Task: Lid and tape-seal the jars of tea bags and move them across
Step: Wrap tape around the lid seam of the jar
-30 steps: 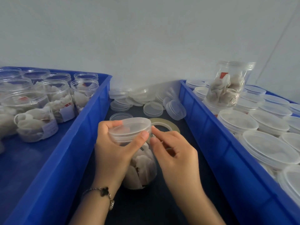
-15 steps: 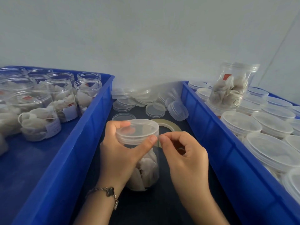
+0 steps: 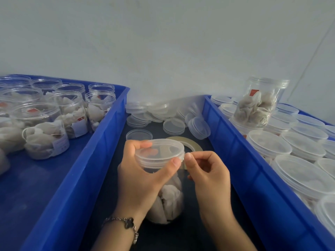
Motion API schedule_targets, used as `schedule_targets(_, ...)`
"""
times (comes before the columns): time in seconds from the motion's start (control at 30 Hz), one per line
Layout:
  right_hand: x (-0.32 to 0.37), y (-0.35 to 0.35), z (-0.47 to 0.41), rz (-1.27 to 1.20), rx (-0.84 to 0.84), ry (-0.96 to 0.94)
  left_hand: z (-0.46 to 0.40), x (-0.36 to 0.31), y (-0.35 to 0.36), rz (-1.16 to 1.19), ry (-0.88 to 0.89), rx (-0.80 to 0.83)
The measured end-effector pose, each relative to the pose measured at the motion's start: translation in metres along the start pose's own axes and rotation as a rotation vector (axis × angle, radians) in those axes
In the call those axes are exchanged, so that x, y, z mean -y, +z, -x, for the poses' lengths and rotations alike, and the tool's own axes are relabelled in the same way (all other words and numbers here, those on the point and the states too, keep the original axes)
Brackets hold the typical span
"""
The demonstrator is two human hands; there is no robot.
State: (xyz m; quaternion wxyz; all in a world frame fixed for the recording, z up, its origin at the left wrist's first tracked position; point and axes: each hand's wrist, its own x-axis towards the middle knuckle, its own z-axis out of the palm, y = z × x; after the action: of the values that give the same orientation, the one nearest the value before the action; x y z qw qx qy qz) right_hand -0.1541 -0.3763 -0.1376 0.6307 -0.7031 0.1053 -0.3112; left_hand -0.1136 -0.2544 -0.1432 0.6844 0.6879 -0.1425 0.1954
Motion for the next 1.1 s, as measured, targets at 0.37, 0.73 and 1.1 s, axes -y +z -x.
schedule_targets(0.37, -0.002, 0.012, 0.016, -0.046, 0.286, 0.057, -0.002, 0.007, 0.003, -0.018, 0.01, 0.032)
schedule_targets(0.73, 0.095, -0.053, 0.006, 0.496, 0.043, -0.268, -0.015, -0.099, 0.049, -0.137, 0.22, 0.182)
schedule_targets(1.1, 0.095, -0.083, -0.054, 0.587, -0.577, -0.205, -0.014, -0.147, 0.151, 0.02, -0.02, 0.708)
